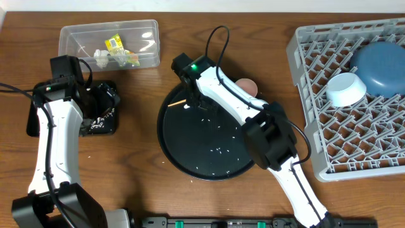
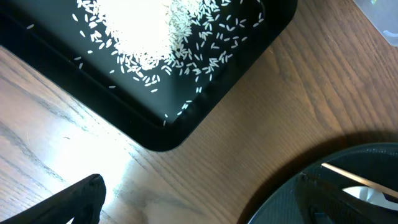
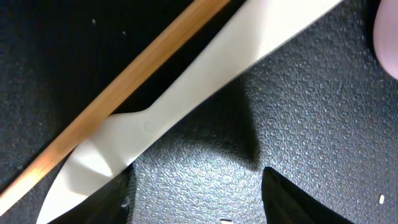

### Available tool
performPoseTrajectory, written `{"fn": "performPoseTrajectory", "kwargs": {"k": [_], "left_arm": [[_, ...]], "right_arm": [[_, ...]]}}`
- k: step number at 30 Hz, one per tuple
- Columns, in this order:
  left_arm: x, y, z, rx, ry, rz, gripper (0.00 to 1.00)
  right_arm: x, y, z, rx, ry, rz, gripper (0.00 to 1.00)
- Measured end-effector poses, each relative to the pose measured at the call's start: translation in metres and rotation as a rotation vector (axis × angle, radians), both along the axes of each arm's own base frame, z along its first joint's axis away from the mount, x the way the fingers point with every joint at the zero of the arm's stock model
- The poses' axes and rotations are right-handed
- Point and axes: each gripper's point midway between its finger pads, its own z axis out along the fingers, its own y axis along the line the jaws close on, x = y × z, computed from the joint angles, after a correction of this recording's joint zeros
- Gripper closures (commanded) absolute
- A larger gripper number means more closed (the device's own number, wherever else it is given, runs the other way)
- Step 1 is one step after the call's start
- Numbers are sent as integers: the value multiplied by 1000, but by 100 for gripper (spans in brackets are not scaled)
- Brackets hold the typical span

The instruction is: Sort waste into correct bins and load items into the dishwasher rack

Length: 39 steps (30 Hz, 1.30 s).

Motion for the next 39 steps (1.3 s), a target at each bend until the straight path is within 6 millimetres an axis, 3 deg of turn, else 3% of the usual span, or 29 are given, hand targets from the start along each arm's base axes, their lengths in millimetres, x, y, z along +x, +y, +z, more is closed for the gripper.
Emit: {"fn": "performPoseTrajectory", "kwargs": {"k": [5,16,29,35,39], "left_arm": [[0,0,0,0,0,0,2],[0,0,0,0,0,0,2],[0,0,0,0,0,0,2],[0,0,0,0,0,0,2],[0,0,0,0,0,0,2]], "right_arm": [[11,-5,0,17,-7,-25,36],[39,-37,2,57,-5,-124,35],[36,-25,1,67,-7,-62,35],[29,-11,2,68,-15,5,29],[36,2,16,106,-73,38,23]]}}
